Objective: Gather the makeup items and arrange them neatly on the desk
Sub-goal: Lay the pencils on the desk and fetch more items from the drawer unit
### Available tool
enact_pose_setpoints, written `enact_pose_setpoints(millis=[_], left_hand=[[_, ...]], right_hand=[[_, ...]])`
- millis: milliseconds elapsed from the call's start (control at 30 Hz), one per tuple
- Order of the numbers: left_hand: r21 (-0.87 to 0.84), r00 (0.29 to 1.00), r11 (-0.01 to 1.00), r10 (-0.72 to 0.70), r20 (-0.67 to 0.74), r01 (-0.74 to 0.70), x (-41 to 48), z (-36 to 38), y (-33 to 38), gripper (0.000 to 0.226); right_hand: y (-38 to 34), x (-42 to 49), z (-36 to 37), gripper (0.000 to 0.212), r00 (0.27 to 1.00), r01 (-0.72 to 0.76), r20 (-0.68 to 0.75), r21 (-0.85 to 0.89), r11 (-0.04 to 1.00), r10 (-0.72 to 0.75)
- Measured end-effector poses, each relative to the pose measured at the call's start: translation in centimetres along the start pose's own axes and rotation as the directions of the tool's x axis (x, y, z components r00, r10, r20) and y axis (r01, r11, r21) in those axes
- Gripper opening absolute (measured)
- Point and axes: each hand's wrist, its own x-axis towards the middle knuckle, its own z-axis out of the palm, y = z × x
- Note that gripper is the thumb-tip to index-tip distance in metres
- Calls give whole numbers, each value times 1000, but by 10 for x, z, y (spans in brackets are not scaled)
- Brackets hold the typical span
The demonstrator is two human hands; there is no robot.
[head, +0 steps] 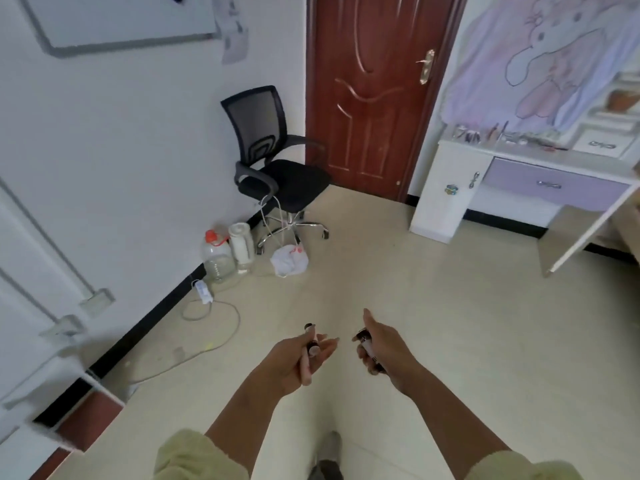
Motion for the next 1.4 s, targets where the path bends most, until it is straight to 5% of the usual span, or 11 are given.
enact_pose_setpoints(millis=[133, 467, 767, 1133, 1400], left_hand=[[245, 997, 969, -37, 62, 20, 107, 67, 46, 35], [486, 969, 874, -120, 215, 0, 286, 256, 123, 39], [558, 970, 830, -132, 204, -4, 472, 443, 145, 38], [571, 990, 812, 55, 130, -120, 661, 678, 200, 30], [665, 983, 731, 42, 180, -153, 823, 805, 279, 34]], right_hand=[[-36, 75, -80, 53, 996, -37, -77, 131, 991, 47], [-98, 208, -258, 51, 955, 48, -295, 274, 961, 37], [-146, 347, -450, 28, 926, 31, -357, 391, 920, 121], [-247, 505, -679, 22, 886, 57, -456, 287, 956, 84], [-309, 665, -808, 21, 823, 50, -553, 298, 953, 130]])
